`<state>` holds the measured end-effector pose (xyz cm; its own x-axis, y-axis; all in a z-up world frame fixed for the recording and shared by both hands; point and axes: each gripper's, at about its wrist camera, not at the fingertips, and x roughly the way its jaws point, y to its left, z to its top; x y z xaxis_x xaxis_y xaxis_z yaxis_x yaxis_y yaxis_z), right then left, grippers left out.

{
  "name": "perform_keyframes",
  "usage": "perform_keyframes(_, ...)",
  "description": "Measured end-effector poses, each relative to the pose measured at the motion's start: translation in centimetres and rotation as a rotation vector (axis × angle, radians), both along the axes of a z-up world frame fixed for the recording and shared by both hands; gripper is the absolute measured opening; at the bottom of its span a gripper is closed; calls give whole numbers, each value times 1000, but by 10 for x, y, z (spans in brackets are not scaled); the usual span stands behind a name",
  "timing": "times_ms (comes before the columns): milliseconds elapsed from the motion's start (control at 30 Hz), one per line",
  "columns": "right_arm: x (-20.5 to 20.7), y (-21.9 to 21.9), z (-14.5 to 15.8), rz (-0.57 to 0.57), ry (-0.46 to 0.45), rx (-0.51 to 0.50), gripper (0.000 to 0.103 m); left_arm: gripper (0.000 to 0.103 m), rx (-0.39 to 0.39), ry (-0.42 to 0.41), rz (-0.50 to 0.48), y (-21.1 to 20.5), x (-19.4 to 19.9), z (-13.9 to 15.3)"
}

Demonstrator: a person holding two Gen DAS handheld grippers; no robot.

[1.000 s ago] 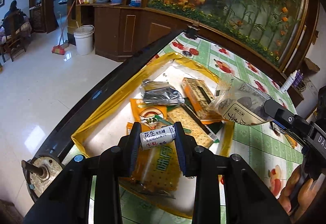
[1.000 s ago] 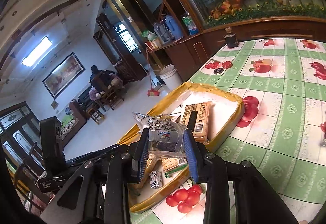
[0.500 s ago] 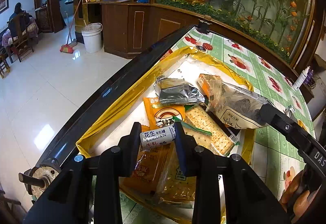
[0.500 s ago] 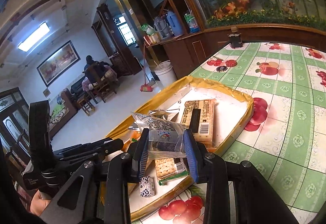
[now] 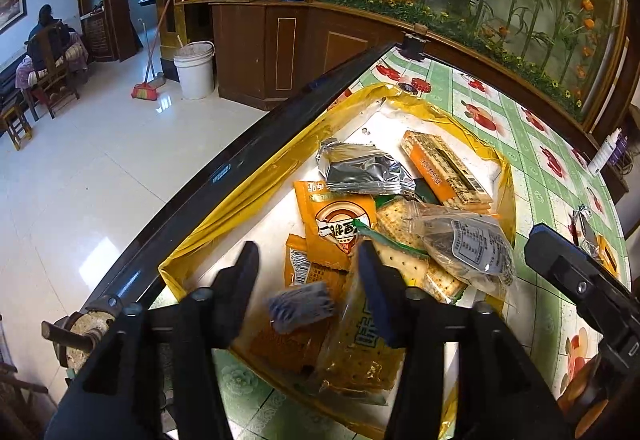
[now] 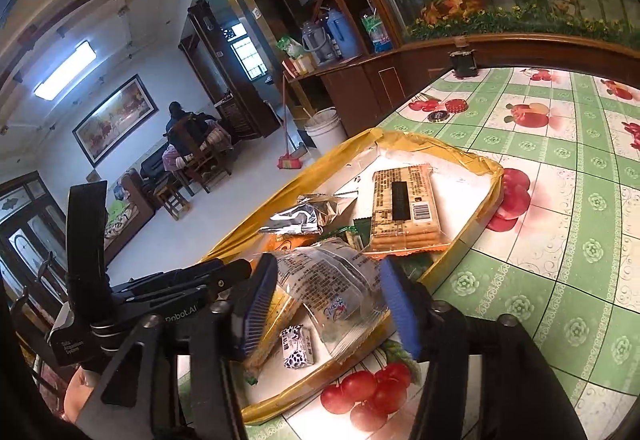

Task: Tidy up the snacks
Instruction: 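Carry the peanut packet and clear bag to the tray and release them, then move both tools toward the silver foil bag and orange snack bag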

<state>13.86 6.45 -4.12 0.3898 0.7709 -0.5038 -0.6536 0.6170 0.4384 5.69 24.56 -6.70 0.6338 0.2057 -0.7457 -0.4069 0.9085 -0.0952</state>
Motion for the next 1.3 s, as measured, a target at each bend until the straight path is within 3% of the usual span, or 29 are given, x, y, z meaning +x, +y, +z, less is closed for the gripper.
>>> perform_keyframes(100, -7, -4, 5, -5, -14, -3, 68, 65, 15, -14, 2, -3, -4, 4)
perform_keyframes(533, -16, -47, 22, -74, -40, 35, 72, 65, 54, -49, -25, -25, -8, 26)
perform_keyframes(667, -16, -62, 22, -103, -42, 40, 74, 73, 67, -56, -32, -33, -9, 30)
perform_keyframes(800, -16, -78, 23, -130, -40, 43, 75, 73, 77, -60, -49, -45, -7, 34)
perform_keyframes(1300, -16, -170, 17, -297, -25, 49, 82, 73, 93, -39, -157, -98, 10, 37)
